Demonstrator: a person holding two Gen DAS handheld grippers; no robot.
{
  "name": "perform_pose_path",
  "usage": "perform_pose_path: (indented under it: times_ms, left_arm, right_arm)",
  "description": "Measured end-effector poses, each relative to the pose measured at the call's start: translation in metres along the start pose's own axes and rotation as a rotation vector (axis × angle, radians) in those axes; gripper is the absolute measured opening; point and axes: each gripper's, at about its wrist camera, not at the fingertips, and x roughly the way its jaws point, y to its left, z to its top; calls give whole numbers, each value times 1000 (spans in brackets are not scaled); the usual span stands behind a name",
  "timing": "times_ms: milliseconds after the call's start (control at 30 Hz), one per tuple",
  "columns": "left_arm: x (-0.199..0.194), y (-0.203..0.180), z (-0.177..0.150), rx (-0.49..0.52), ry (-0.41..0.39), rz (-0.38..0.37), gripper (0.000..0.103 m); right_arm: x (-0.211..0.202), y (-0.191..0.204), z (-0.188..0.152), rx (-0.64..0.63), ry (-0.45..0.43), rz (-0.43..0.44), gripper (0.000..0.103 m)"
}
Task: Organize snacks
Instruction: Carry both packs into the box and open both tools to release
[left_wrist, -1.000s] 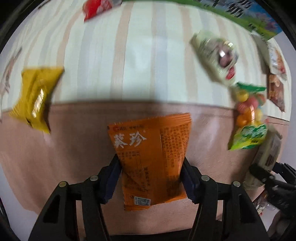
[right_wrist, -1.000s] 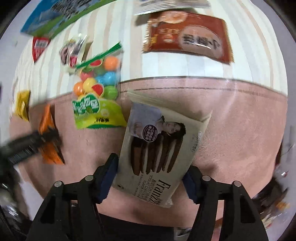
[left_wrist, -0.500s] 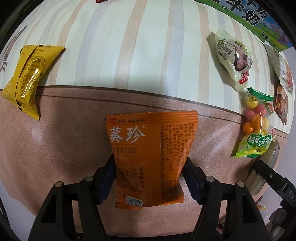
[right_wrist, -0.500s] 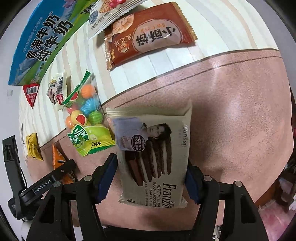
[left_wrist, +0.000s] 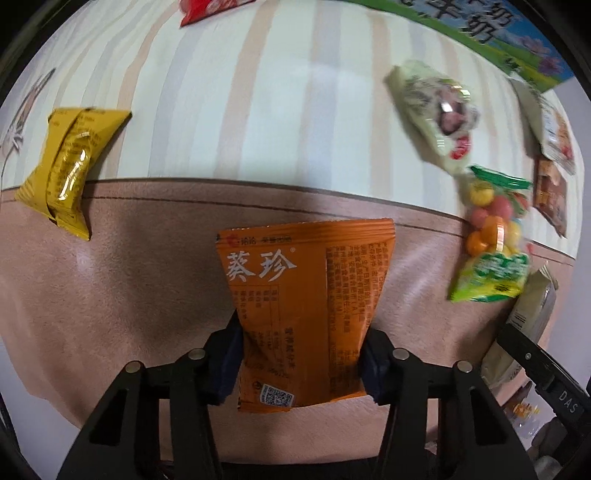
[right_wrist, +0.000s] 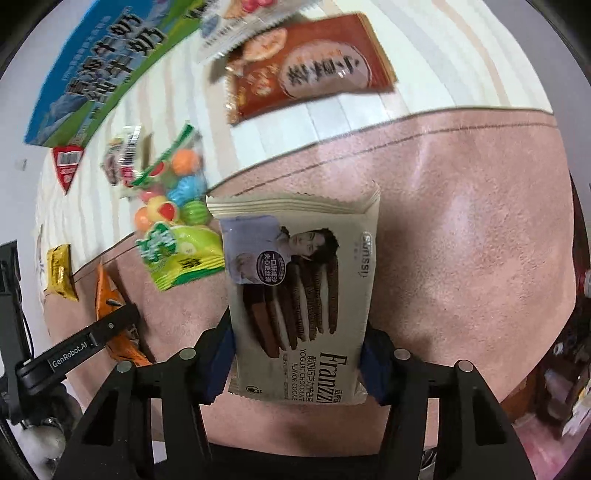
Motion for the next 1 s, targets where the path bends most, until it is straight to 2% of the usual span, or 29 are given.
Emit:
perform_pose_path:
  times_ms: [100, 233, 400, 533, 600, 667, 733, 833, 1000]
  left_arm:
    - [-27, -9, 4, 23, -39, -39, 50]
    - [-86, -24, 25, 55, -124, -128, 50]
    - [-163, -39, 76, 87, -224, -222, 50]
    - [-214, -44, 137, 116, -316, -197, 50]
    - [-228, -49, 172, 124, -342, -150, 50]
    - [-229, -47, 201, 129, -341, -114, 50]
    - [-218, -44, 232, 142, -294, -71, 50]
    - [-186, -37, 270, 137, -223, 14, 50]
    - [-129, -23, 301, 99, -104, 72, 50]
  right_arm:
    - [-25, 6, 3, -11, -26, 59, 60]
    - [-73, 20, 20, -58, -73, 143, 60]
    - [-143, 63, 73, -175, -187, 216, 60]
    - [-180, 92, 133, -244, -280, 208, 60]
    - [-188, 105, 162, -264, -317, 190, 60]
    - [-190, 118, 196, -273, -345, 173, 60]
    - [-186, 127, 224, -273, -353, 158, 60]
    - [-170, 139, 261, -275, -316, 110, 60]
    - [-124, 155, 303, -286, -228, 30, 60]
